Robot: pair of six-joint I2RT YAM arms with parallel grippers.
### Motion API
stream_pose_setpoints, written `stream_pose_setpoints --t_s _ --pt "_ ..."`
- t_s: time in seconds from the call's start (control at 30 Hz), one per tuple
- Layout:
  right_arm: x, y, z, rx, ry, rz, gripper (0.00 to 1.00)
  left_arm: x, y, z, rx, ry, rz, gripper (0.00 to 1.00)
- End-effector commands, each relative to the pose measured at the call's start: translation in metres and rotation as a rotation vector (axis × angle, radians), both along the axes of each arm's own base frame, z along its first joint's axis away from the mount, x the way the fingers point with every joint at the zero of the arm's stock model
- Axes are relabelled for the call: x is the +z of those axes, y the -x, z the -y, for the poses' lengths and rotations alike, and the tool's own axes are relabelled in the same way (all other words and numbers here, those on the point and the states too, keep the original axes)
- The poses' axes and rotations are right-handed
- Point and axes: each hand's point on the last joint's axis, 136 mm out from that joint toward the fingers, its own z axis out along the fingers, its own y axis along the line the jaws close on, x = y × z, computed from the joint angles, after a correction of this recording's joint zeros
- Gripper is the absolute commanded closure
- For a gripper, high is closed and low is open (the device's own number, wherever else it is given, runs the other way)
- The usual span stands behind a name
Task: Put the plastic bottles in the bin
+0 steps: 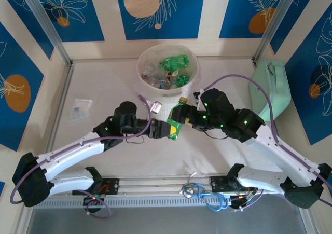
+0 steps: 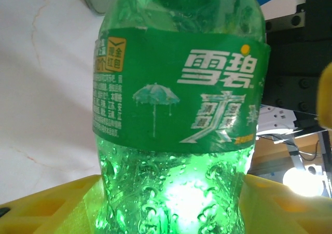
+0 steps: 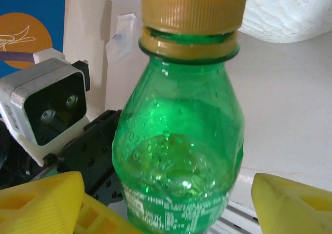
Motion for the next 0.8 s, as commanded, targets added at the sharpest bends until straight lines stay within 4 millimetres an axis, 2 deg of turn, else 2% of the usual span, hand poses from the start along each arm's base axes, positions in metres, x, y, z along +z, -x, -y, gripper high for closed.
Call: stream_pose_setpoints --t_s 0.0,0.27,0.57,0.67,0.77 --pt "0.016 -0.006 -0.005 0.006 -0.015 0.052 0.18 0.024 0.013 0.000 -0.052 0.091 0.037 0.36" --pt "0.015 -0.012 -0.010 0.002 0.005 0.056 0.21 0.036 0.017 0.000 -0.074 0.146 0.050 0.36" --pt "0.018 -0.012 -0.011 0.009 0.000 0.071 0.33 0.039 0.017 0.001 -0.078 0.157 0.050 0.33" --pt "0.021 -0.011 -0.012 0.013 0.000 0.079 0.36 0.038 0.014 0.000 -0.055 0.146 0.053 0.22" --pt "0.023 -0.012 -0.012 0.010 0.001 0.088 0.38 0.039 0.010 -0.003 -0.025 0.129 0.069 0.01"
